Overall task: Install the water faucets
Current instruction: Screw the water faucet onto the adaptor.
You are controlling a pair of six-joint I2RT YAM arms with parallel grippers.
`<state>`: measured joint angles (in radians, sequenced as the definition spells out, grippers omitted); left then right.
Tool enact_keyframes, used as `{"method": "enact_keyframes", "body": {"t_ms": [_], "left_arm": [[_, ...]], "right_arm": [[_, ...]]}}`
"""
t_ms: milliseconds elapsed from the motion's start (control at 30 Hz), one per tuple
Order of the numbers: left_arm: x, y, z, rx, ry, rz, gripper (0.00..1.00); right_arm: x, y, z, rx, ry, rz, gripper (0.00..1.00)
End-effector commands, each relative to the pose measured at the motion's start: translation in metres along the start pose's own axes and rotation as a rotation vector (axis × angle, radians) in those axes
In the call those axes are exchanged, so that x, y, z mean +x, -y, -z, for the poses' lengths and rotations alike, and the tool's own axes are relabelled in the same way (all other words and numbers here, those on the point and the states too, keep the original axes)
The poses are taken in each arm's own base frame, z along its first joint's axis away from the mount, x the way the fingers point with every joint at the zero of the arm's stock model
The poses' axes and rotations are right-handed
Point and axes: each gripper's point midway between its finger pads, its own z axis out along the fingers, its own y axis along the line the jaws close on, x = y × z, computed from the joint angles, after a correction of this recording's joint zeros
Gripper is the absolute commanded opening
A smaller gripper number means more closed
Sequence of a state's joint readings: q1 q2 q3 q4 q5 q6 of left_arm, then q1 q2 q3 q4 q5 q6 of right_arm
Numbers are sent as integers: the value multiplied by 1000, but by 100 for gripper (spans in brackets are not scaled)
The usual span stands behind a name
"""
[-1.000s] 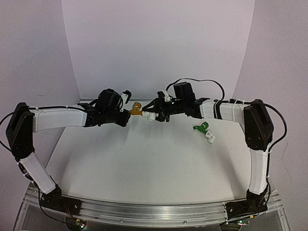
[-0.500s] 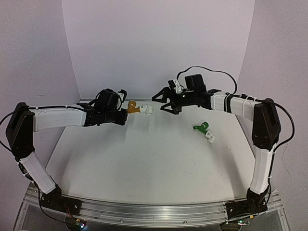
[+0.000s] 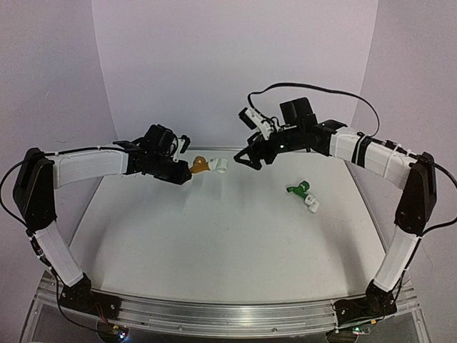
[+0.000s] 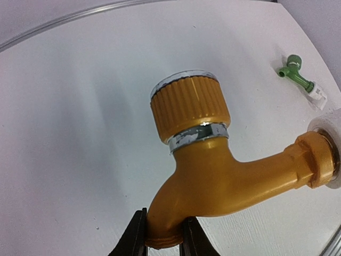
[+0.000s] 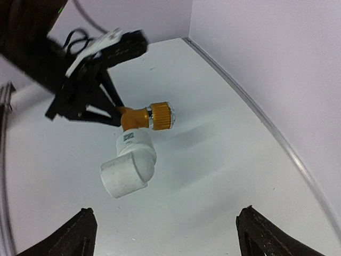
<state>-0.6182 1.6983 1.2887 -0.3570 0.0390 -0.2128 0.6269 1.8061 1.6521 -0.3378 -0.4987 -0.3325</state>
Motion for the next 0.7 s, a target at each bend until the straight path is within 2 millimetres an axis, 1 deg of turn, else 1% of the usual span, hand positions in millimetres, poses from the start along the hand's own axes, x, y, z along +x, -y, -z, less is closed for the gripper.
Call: {"method": "enact_keyframes", "body": {"t_ms": [0,67,200,300,467,533,667], "left_arm": [[-4,28,1,144,-75,0,0],[2,31,-1,167,-105,4,0],[14,37,-6,210,-152,3,0],[22,42,-7,241,-187,-3,0],[24,46,-7,269,-206,-17,0],[24,46,-7,271,-208,-20,0],[23,53,-3,306,-207,-29,0]], "right_arm": [[24,-20,-12,62,-126,568,91],[24,-26,-17,43,-129,639,90],[20,-50,-19,-16,-92,795,87],[27,-61,-23,-47,-82,921,86],[37,-71,-32,-101,-76,982,82],[42,-71,-35,-111,-84,1007,82],[47,-74,-46,-134,-83,1020,81]]}}
